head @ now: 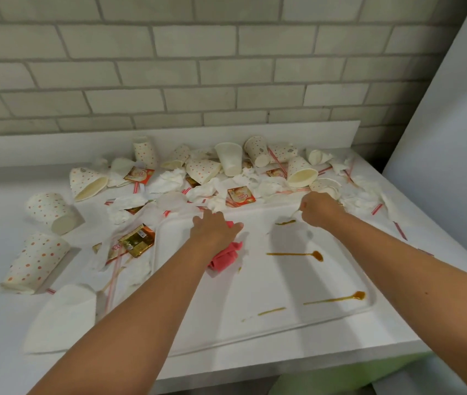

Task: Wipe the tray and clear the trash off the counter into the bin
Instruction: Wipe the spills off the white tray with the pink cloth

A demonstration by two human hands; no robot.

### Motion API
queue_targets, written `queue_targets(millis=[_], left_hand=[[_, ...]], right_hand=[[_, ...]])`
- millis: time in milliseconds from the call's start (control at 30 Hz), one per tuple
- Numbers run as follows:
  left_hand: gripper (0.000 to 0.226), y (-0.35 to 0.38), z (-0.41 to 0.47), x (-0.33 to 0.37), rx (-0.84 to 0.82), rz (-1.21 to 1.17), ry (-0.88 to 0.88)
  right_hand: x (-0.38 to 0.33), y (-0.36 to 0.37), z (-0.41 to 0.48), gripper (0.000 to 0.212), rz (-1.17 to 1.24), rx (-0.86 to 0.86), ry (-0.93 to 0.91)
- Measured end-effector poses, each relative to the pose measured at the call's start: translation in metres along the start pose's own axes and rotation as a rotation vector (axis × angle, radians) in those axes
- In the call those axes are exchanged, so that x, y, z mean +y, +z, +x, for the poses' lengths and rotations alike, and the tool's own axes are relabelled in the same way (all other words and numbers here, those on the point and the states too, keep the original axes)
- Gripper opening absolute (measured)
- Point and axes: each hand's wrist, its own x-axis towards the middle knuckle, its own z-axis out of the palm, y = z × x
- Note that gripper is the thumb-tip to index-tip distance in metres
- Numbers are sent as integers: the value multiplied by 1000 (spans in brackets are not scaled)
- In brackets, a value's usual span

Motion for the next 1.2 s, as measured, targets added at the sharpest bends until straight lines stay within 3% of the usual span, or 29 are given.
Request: queue_targets(millis=[133,267,367,500,700,833,1033,1200], left_hand=[[47,1,1,-6,28,114,122],[47,0,6,-18,-3,13,279],[30,1,10,-18,12,-75,303],[23,5,19,-6,53,-87,312],[42,18,26,22,45,-95,373],[40,12,34,19,-16,-90,422],[33,25,52,41,65,-262,345],[32,32,57,64,74,-121,440]], right_hand=[[37,8,2,36,-19,21,84],[55,18,6,32,-35,-53,102],[61,18,9,32,-7,-91,63],[64,15,10,33,-7,-92,32],[65,13,7,35,-127,-119,12],[69,15,8,36,-159,-115,1],[69,14,13,39,-191,-168,-21],[70,18,15,38,-207,-160,-22]])
